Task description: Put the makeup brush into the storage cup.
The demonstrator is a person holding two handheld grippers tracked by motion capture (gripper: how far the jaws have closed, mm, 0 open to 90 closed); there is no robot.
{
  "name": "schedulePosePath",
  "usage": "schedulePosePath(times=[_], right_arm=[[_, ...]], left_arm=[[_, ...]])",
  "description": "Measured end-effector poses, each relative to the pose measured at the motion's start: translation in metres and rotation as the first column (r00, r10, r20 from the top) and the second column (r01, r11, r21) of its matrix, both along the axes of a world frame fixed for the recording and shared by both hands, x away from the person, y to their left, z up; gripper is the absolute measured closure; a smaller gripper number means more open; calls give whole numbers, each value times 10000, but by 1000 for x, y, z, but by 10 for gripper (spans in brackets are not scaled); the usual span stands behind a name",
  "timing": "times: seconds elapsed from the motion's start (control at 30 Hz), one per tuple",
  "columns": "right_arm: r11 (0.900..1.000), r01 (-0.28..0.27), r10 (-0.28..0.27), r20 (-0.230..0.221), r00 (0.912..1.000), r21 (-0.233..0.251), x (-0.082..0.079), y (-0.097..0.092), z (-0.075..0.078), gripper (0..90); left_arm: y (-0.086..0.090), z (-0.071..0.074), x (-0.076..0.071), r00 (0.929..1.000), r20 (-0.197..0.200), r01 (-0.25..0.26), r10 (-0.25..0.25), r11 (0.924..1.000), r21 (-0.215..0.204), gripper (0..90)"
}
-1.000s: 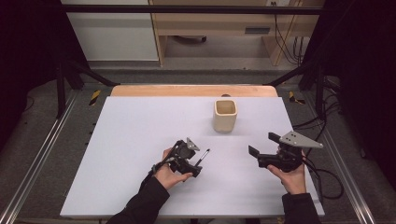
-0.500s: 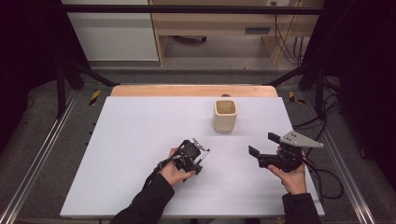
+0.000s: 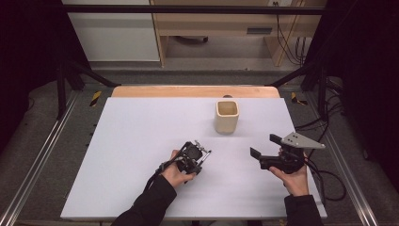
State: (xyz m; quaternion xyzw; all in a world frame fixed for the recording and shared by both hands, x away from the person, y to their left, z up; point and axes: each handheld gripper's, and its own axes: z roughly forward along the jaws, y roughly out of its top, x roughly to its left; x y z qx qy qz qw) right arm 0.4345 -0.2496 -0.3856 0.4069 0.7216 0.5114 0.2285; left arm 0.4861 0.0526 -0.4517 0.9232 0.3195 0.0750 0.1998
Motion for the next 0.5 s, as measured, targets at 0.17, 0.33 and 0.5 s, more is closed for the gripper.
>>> schedulePosePath(times=[0.17,0.33,0.5], right_arm=[[10000,-17,17,-7,10000,-14,0,0,0,79],[10000,7,-7,-22,10000,17,0,0,0,78],[10000,-19,19,-18,10000,-18,0,0,0,78]], left_arm=[[-3,1,-1,9999,-119,51,-49,9998,202,779],[-4,1,-1,9999,-153,74,-70,9996,260,806],[-5,1,-1,9998,-155,136,-132,9995,281,834]])
